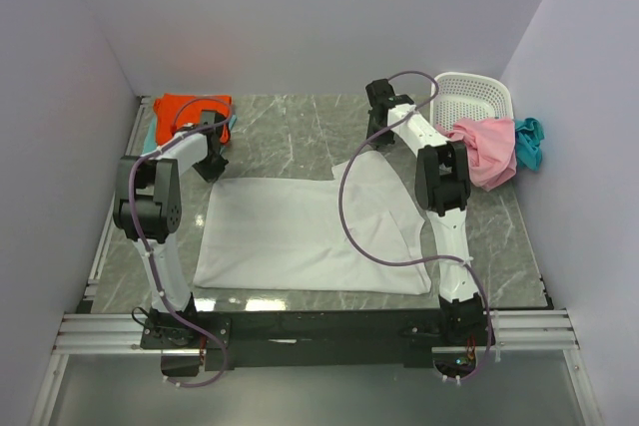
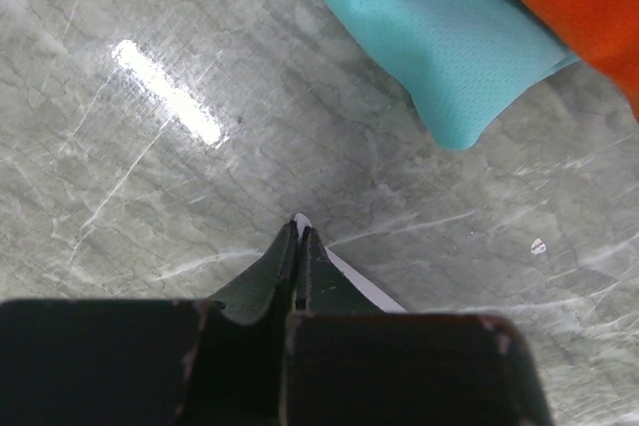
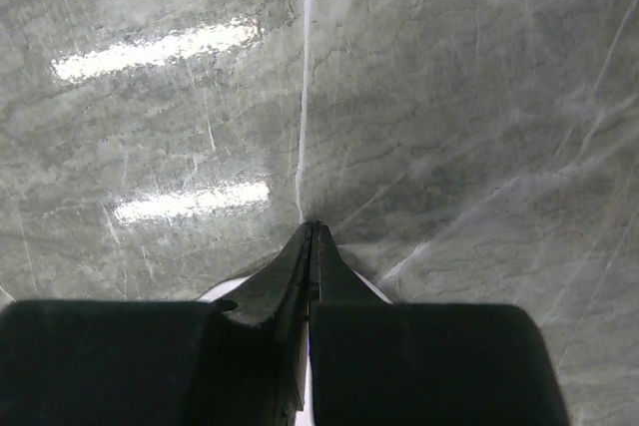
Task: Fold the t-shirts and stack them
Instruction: Fold the tshirt
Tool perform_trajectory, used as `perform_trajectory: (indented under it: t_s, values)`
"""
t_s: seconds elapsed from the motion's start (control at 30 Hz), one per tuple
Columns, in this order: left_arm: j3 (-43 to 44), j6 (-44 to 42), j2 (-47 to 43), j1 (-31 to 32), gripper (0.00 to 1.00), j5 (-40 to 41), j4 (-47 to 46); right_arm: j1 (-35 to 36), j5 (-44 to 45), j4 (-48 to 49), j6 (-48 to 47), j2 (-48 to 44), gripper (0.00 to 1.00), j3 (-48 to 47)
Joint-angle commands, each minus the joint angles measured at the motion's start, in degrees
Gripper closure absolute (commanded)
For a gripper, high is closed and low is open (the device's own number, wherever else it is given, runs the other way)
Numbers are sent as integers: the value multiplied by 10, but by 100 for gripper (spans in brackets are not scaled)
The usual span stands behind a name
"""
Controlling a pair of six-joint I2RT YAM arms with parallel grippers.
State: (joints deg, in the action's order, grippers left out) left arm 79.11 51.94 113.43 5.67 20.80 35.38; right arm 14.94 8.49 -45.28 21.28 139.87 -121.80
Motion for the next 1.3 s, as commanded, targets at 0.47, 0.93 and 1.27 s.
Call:
perform_trajectory:
  t_s: [0.47, 0.93, 1.27]
  values:
    - [72, 10, 23, -2, 99, -6, 23, -11, -29, 35, -60, -24, 100, -62]
    - [-78, -5, -104, 2, 99, -43, -55, 13, -121, 193, -52, -315, 100, 343]
    - [-148, 1, -191, 24, 99, 1, -52, 48, -91, 194, -36, -500, 100, 533]
